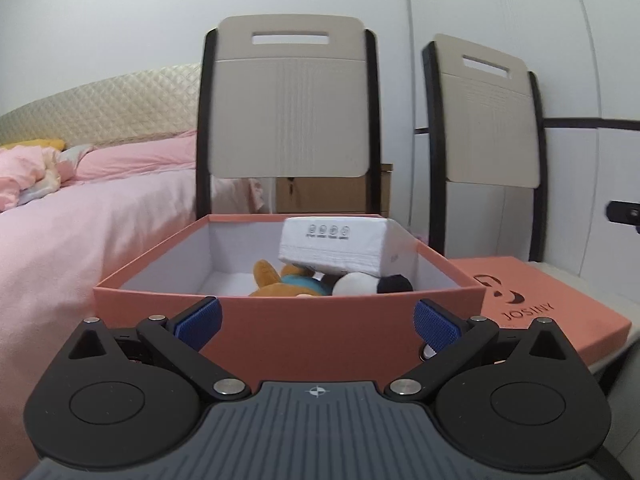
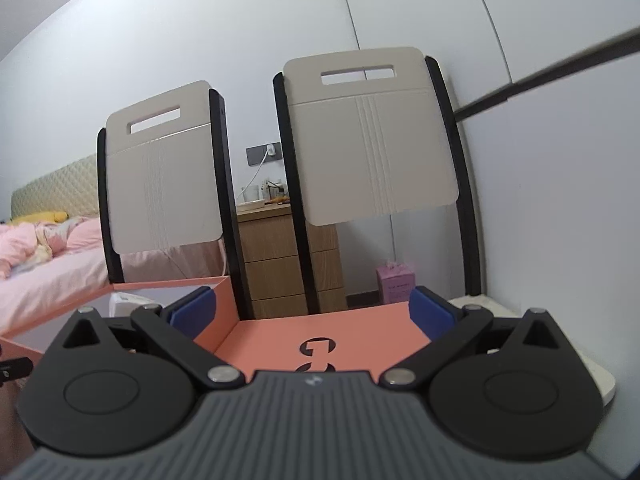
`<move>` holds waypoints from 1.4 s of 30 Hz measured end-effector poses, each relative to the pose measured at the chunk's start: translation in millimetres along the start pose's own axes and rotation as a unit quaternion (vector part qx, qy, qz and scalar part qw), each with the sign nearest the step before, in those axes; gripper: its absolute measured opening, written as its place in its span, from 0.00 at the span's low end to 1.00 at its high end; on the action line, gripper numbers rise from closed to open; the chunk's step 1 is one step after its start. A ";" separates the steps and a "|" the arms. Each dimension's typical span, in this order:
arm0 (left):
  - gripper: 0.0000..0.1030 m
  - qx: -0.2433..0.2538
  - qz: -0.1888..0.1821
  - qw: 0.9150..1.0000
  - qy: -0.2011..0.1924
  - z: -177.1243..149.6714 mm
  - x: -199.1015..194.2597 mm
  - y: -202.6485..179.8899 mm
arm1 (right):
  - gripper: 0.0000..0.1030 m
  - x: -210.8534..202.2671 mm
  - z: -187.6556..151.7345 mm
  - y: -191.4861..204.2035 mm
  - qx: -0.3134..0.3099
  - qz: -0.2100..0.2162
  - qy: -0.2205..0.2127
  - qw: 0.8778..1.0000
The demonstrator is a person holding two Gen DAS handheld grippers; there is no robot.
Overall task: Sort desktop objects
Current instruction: 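Move the left gripper toward the pink lid while the right gripper hovers over it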
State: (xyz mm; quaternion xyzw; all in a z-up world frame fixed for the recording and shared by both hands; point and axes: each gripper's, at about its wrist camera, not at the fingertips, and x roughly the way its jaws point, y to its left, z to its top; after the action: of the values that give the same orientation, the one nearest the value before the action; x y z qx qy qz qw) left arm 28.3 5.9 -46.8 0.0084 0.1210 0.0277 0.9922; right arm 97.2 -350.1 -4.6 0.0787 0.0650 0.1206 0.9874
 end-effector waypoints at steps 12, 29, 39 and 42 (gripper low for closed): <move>1.00 -0.068 -0.056 0.995 0.037 -22.9 9.7 37.7 | 1.00 52.0 -21.3 4.1 -0.028 -0.011 -0.025 0.999; 1.00 -0.040 -0.101 0.989 0.102 -37.2 11.4 -0.5 | 1.00 49.6 -6.1 -9.3 0.055 -0.026 -0.047 0.997; 1.00 0.004 -0.100 0.994 0.037 -16.7 -7.3 -53.5 | 1.00 23.2 -5.3 -32.9 0.081 -0.013 0.034 0.996; 1.00 0.004 -0.093 0.995 0.043 -14.2 -3.8 -68.1 | 1.00 22.5 -9.2 -34.9 0.060 -0.015 0.063 0.996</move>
State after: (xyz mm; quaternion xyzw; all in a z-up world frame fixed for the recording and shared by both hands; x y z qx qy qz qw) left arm 24.8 -62.1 -61.2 0.0001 0.1642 -0.0648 0.9843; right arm 125.5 -376.7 -22.0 0.1294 0.1358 0.1062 0.9765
